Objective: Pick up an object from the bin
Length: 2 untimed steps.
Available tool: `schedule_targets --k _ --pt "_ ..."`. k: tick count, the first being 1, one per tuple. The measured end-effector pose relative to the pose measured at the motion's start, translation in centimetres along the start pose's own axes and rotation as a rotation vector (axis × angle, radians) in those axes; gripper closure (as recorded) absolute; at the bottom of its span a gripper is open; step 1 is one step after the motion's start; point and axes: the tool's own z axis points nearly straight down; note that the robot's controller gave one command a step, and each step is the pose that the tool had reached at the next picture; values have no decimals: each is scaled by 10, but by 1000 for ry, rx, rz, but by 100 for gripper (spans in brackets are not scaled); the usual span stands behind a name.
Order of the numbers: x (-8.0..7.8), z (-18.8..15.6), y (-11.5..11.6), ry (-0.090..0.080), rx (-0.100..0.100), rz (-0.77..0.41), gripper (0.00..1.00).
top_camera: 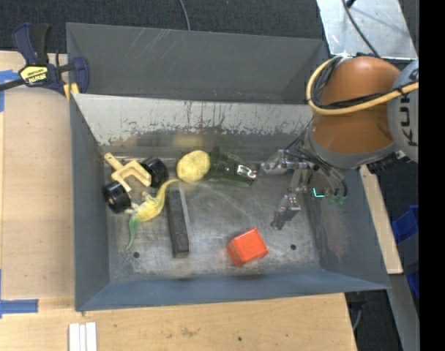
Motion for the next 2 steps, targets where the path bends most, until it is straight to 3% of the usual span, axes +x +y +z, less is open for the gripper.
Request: schedule_targets --k 1,2 --pt "-2 -5 0 -9 1 -1 0" --pt "21 39 16 -11 1 -115 0"
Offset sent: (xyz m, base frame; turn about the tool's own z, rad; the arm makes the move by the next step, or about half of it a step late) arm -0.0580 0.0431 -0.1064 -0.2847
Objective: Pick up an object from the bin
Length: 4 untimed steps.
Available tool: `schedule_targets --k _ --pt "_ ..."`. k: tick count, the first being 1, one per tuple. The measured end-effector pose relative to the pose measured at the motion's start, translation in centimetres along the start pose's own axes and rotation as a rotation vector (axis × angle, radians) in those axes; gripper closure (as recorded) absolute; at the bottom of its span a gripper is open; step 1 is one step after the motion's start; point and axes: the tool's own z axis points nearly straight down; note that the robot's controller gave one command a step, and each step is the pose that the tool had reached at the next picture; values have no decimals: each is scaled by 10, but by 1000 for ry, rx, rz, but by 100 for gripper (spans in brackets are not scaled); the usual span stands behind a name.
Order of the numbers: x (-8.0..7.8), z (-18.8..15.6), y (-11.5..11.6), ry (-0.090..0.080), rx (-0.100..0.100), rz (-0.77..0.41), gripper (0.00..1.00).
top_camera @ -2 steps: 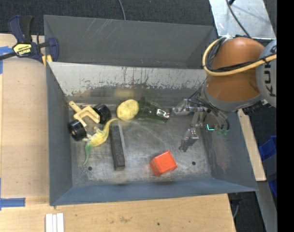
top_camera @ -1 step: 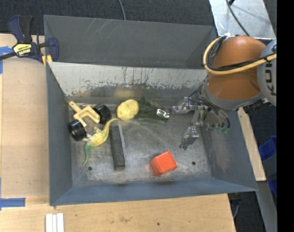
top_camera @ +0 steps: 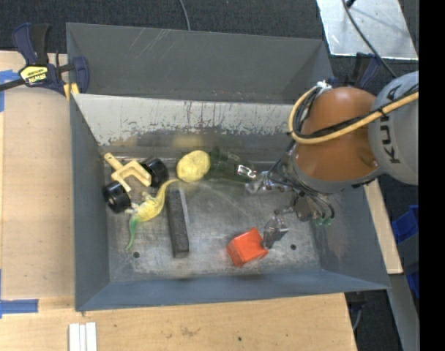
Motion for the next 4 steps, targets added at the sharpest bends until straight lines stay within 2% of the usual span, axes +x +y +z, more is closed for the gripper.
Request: schedule_targets --k 1,2,3,4 --pt "25 19 17 -9 4 -212 0" --pt "39 23 40 7 -2 -254 0" --pt "37 59 33 0 0 -316 0" --pt "31 62 55 -11 2 -342 100"
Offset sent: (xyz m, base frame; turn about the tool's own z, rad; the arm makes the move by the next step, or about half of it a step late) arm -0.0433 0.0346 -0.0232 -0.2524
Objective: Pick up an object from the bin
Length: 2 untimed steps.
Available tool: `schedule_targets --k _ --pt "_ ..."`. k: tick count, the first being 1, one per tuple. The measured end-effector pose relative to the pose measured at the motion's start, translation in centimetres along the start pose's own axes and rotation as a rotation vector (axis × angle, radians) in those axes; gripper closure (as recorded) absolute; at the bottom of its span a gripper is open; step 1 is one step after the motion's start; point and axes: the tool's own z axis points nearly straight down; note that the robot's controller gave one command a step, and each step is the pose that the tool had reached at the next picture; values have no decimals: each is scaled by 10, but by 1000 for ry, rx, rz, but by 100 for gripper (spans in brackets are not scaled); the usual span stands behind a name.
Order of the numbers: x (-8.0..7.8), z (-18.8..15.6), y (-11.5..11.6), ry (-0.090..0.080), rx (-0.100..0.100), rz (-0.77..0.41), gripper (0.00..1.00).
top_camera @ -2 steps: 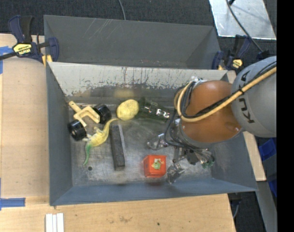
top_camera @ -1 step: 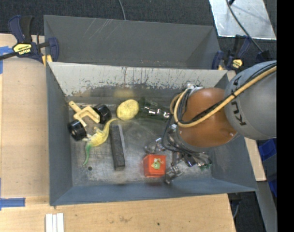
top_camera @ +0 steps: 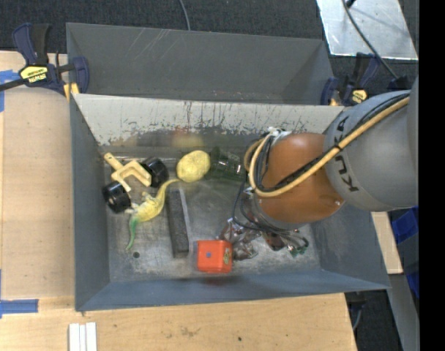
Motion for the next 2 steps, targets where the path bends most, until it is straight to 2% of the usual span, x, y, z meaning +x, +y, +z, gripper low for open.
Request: schedule_targets --k 2 --pt "0 -2 0 1 -1 0 100"
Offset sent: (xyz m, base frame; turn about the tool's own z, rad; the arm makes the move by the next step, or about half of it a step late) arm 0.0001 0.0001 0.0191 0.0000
